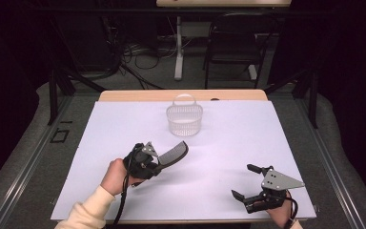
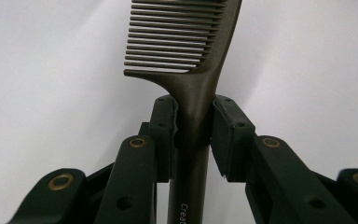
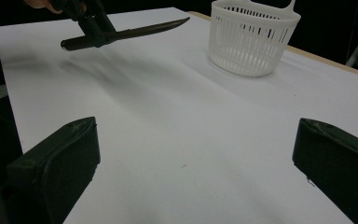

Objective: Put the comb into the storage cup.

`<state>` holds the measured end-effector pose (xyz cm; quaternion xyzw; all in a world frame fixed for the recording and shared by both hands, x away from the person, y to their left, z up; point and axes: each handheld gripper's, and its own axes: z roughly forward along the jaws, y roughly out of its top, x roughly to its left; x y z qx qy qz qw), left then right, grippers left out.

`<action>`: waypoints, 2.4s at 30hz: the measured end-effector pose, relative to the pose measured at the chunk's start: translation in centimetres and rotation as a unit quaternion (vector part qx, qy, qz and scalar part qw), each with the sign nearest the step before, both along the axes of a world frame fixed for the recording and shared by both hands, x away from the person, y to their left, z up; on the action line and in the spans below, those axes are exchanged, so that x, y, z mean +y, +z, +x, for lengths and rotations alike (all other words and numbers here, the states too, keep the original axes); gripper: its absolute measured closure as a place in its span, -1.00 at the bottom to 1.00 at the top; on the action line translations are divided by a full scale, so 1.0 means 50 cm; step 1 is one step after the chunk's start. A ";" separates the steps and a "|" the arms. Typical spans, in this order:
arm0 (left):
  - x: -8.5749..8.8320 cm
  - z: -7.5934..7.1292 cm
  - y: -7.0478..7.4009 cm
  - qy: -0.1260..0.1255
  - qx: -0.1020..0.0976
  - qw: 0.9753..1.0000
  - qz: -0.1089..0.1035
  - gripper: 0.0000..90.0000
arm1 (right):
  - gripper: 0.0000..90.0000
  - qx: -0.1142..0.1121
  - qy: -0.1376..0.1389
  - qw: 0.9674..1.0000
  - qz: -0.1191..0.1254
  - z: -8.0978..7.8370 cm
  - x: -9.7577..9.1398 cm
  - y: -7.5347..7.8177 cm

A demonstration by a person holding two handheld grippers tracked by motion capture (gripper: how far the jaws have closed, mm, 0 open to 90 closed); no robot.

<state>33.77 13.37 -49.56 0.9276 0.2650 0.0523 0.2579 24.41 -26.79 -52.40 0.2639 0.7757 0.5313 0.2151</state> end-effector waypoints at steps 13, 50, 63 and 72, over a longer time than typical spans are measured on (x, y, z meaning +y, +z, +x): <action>0.024 0.000 -0.004 0.033 -0.028 0.999 -0.032 0.59 | -1.00 0.001 0.000 1.000 0.001 0.000 0.000 0.000; 0.072 0.020 -0.013 0.094 -0.075 0.991 -0.064 0.59 | -1.00 0.000 0.002 1.000 0.001 0.000 -0.001 0.000; 0.081 0.026 -0.013 0.103 -0.088 0.989 -0.067 0.59 | -1.00 0.000 0.002 1.000 0.000 0.000 -0.001 0.000; 0.087 0.033 -0.011 0.112 -0.095 0.987 -0.073 0.59 | -1.00 0.001 0.002 1.000 0.001 0.000 0.000 0.000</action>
